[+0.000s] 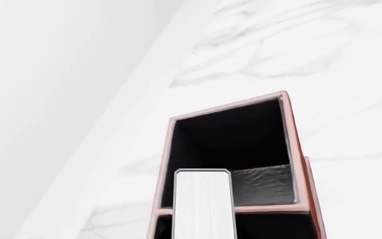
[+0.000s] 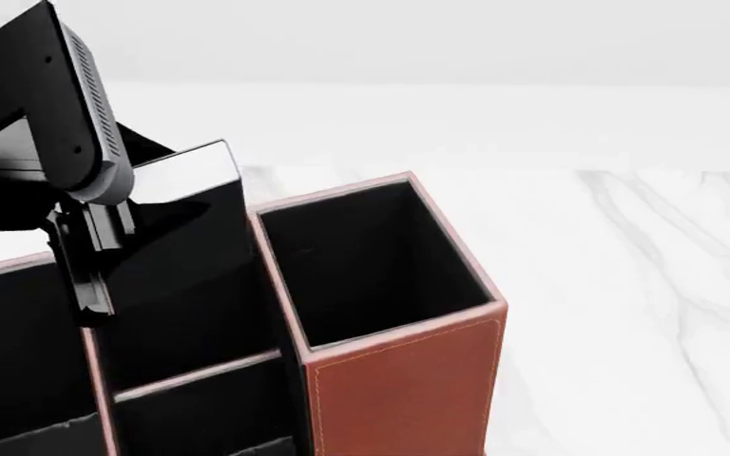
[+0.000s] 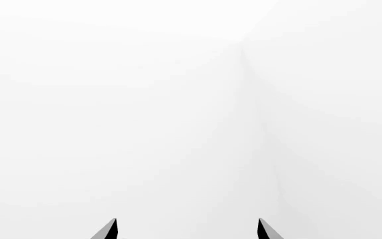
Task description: Pick up the book and place it in the front compartment of the caddy.
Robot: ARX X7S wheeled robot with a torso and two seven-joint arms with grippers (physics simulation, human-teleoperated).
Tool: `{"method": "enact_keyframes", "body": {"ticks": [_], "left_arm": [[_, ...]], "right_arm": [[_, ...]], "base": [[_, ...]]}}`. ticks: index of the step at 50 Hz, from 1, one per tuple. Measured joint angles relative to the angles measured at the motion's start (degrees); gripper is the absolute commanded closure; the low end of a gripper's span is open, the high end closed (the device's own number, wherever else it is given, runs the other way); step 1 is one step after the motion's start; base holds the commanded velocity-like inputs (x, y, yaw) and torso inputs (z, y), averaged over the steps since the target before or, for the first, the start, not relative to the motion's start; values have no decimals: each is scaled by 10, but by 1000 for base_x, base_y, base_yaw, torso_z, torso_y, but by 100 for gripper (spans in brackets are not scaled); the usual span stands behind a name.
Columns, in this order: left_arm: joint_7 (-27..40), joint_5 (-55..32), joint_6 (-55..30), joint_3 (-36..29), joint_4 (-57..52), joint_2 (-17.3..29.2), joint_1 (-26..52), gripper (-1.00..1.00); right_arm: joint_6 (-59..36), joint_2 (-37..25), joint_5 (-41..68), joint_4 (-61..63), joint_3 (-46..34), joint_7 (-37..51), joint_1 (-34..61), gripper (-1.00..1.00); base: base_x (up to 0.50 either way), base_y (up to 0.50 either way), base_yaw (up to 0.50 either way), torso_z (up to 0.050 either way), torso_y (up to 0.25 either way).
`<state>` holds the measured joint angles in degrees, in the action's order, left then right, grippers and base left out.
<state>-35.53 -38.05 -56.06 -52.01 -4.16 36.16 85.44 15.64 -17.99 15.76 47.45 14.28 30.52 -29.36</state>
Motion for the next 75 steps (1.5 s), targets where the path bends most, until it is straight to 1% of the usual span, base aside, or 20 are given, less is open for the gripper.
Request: {"method": "enact_keyframes", "body": {"ticks": [19,39,51,60,75], "left_arm": [[1,11,21,-18,-7,2,-27,100],[12,29,60,-27,13,4,-64,100],[18,54,83,-46,30,5,-85,100],[20,75,103,-61,49,0,-96,100],[29,92,150,-64,84,-15,-118,100]], "right_arm": [[3,-4,2,0,0,3,-3,-100],[4,-7,0,-1,-5,6,-3,-100],[1,-10,0,-1,-8,7,-1,-100],[1,-12,1,-1,-8,9,-2,-100],[-2,-16,1,1,-11,11,-1,-100]], "base": [[0,0,0,0,1],[0,0,0,0,2],[0,0,0,0,2],[0,0,0,1,1],[0,0,0,0,1]]}}
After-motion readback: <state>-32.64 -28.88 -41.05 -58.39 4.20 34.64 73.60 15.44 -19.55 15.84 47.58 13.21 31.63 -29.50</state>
